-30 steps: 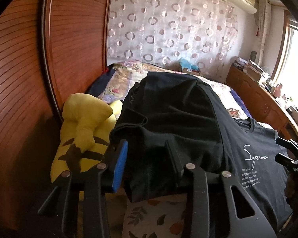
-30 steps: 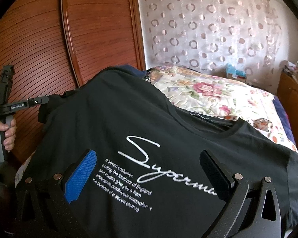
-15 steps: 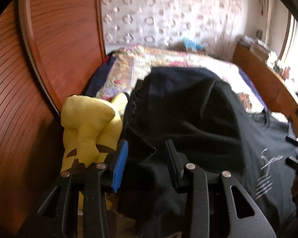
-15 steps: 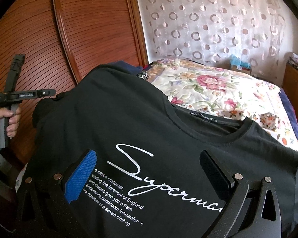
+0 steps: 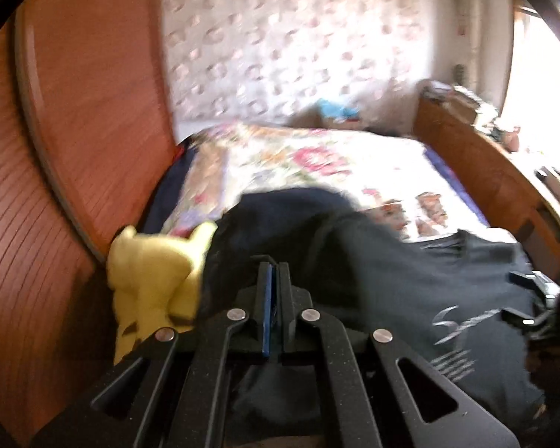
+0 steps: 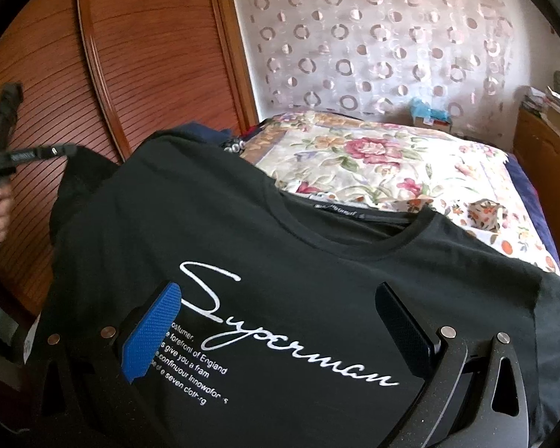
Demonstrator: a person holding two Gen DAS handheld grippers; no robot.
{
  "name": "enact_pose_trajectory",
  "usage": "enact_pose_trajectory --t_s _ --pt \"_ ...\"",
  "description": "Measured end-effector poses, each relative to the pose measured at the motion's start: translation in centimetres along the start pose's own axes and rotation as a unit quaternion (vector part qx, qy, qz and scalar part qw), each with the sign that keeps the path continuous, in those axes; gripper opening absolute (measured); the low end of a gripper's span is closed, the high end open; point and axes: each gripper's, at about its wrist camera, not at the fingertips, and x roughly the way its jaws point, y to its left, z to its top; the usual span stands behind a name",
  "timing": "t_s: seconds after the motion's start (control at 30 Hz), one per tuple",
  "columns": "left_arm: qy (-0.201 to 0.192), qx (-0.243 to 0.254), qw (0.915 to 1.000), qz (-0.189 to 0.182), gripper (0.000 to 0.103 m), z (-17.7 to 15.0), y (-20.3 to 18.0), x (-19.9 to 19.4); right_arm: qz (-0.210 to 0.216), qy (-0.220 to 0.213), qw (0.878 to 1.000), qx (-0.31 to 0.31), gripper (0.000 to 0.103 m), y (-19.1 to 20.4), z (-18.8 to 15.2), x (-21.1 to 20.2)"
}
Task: Fold small clothes
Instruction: 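Fold the grasped shirt side over toward the printed chest with the left gripper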
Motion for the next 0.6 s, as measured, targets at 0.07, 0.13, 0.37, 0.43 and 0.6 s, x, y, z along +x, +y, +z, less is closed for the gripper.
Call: enact_pose_trajectory --t_s 0.07,0.13,0.37,0.43,0.6 --pt "-0.010 0.022 0.9994 -0.025 0.002 1.4 -2.4 -1.0 -0.001 -0.007 1.000 0.004 0.103 0.0 0.0 -0.4" --pt "-0.011 0.042 0.9977 -0.053 0.002 2.8 -4.8 -1.4 -0.004 -0.014 1.000 0.008 0.103 0.1 -0.1 -0.8" --pt "-0.003 0.094 0.9900 -0.105 0.002 6.2 -11.3 -0.5 -0.017 -0.029 0.999 0.019 0.103 -0.2 -1.2 -1.9" --pt "0.001 0.097 0.9885 -0.116 0.002 6.7 -11.8 0.1 -0.020 -0.030 0.999 0.024 0.103 -0.2 -1.4 -2.1" --pt "0.004 0.120 0.9871 -0.105 0.002 7.7 -13.4 1.0 -0.026 -0.026 0.999 0.032 0.103 0.1 -1.9 -2.0"
